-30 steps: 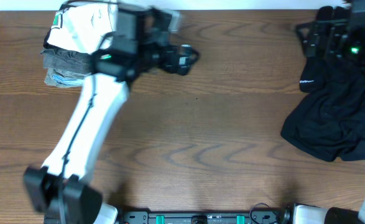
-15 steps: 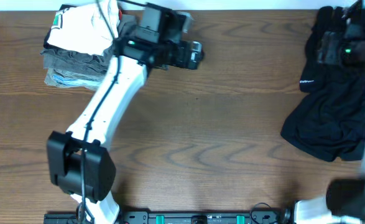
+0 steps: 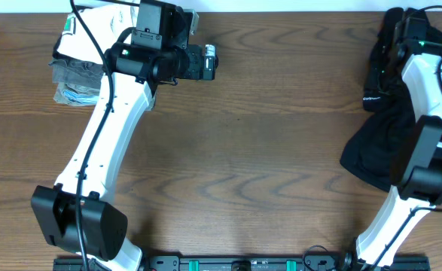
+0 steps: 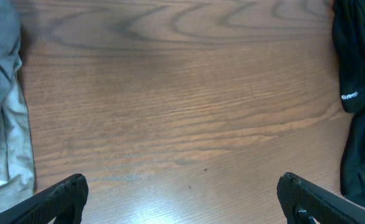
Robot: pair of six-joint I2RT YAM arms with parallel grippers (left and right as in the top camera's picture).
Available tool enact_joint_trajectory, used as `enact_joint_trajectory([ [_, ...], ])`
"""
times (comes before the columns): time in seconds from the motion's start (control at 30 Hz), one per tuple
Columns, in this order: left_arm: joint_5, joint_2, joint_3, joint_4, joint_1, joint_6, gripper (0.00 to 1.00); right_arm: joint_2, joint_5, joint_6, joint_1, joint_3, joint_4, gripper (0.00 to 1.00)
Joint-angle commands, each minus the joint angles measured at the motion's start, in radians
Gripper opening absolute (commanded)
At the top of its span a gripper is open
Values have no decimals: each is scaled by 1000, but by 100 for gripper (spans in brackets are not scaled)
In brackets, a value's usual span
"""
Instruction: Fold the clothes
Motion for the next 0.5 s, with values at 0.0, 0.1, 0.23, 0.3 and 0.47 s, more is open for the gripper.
enact_joint_trajectory([
  [0.0, -13, -3, 18, -16, 0, -5, 98, 48, 24, 22, 0, 4, 40, 46],
  [0.1, -17, -3, 18, -28, 0, -1, 98, 77, 35, 22, 6, 4, 90, 43],
  [0.23, -85, -3, 18, -42, 0, -2, 98, 89, 97, 22, 13, 3, 134, 36],
  [0.3, -102, -3, 18, -49, 0, -1, 98, 90, 117, 22, 13, 0, 163, 33],
  [0.47, -118, -3, 18, -53, 0, 2, 98, 93, 129, 22, 12, -20, 237, 31],
])
